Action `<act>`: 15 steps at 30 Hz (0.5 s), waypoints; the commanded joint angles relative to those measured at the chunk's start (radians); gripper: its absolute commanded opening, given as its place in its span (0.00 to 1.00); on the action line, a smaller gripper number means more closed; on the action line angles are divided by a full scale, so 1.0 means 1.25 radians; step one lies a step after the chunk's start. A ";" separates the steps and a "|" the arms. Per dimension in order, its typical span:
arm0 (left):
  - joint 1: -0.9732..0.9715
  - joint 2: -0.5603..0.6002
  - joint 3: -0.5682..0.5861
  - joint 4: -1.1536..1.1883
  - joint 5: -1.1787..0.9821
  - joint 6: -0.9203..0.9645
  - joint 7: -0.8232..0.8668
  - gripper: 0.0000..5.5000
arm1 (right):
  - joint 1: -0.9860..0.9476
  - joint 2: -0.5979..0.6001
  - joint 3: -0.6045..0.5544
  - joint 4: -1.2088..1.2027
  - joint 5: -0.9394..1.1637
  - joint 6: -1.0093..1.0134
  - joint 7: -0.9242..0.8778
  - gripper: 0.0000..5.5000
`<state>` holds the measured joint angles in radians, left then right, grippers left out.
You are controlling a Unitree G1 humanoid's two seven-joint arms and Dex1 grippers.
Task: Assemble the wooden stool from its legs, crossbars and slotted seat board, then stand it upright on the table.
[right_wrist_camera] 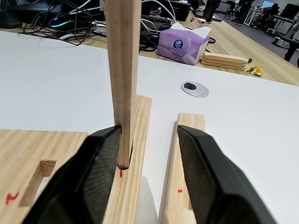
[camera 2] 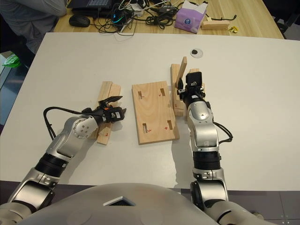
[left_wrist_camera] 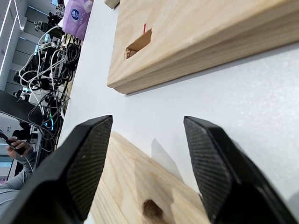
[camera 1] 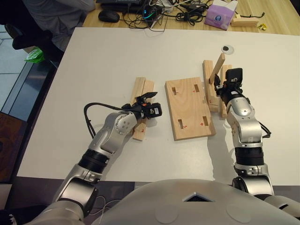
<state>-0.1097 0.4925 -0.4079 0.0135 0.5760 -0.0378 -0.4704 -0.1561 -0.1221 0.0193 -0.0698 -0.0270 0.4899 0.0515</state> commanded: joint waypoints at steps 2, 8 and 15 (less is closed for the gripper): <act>0.010 -0.006 -0.012 0.014 -0.002 0.011 -0.010 0.51 | -0.023 0.003 -0.007 0.035 0.005 -0.012 0.004 0.41; 0.015 -0.002 -0.017 0.016 -0.002 0.004 -0.012 0.51 | -0.004 0.011 0.012 0.025 0.007 -0.002 0.017 0.41; 0.019 -0.004 -0.016 0.008 -0.003 0.009 -0.012 0.51 | -0.015 -0.008 0.002 0.044 -0.004 -0.017 0.018 0.41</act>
<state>-0.1086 0.4905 -0.4119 0.0104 0.5759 -0.0377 -0.4697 -0.1640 -0.1192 0.0263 -0.0271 -0.0265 0.4734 0.0701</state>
